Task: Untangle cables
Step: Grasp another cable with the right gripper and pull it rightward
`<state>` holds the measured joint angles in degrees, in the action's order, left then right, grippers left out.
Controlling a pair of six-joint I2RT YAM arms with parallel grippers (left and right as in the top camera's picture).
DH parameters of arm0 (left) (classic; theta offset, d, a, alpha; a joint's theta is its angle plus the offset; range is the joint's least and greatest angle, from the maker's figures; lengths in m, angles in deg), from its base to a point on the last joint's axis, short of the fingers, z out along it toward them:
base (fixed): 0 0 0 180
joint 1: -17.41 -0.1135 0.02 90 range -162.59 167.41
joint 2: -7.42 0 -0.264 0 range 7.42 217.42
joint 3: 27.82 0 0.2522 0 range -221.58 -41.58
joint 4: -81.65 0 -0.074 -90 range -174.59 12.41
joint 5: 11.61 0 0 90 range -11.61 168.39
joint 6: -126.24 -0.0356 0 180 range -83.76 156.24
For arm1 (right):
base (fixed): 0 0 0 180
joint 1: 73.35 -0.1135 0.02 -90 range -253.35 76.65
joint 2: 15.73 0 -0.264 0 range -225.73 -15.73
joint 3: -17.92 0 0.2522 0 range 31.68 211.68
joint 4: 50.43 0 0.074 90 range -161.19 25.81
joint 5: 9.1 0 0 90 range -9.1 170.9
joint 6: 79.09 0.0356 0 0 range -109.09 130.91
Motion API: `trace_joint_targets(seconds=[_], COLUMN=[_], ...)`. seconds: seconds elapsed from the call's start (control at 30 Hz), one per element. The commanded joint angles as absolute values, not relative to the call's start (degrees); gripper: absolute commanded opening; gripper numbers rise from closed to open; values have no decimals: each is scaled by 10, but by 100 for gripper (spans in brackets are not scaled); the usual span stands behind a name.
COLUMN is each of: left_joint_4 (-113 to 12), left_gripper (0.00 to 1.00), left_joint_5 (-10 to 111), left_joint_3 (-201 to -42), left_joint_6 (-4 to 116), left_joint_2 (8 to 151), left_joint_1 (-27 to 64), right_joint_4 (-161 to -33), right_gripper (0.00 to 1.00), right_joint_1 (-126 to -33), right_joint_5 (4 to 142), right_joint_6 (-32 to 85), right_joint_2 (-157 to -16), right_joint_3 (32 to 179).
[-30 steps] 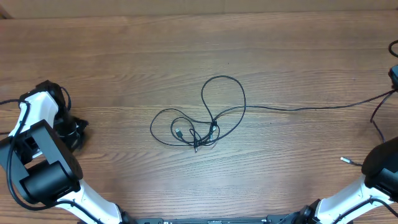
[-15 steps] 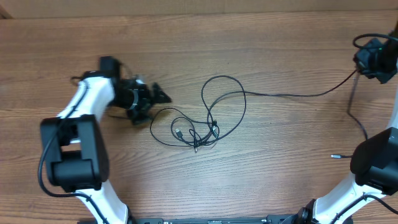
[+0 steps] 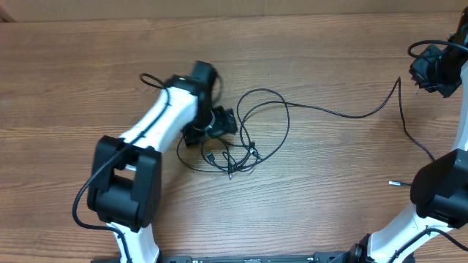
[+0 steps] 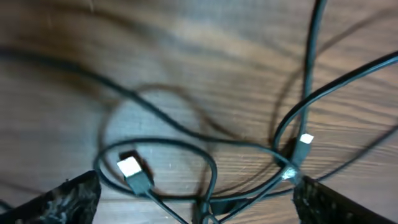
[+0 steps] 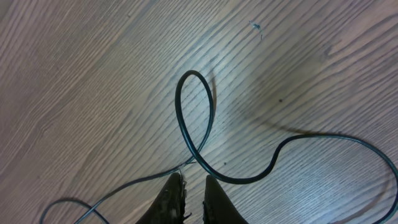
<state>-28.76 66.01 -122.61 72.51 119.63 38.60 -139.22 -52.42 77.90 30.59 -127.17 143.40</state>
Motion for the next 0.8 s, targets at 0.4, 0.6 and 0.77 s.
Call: trace_joint_targets(seconds=[0.4,0.6,0.77], left_joint_4=[-307,-308,-309], left_gripper=[37,6,4], left_joint_5=[788,787,773], left_joint_3=[-1223,-1223,-1223], left_joint_6=[856,856,855], left_joint_2=[1267,1303,1305], left_joint_1=[436,436,427], right_joint_4=[-1454,-1416,-1289], right_gripper=[63,100,100], right_joint_1=[-532,-591,-681], right_joint_5=[663,576,526], right_joint_6=[303,304,387], right_joint_2=[-1271,-1271,-1271], right_joint_3=[1425,1362,1234])
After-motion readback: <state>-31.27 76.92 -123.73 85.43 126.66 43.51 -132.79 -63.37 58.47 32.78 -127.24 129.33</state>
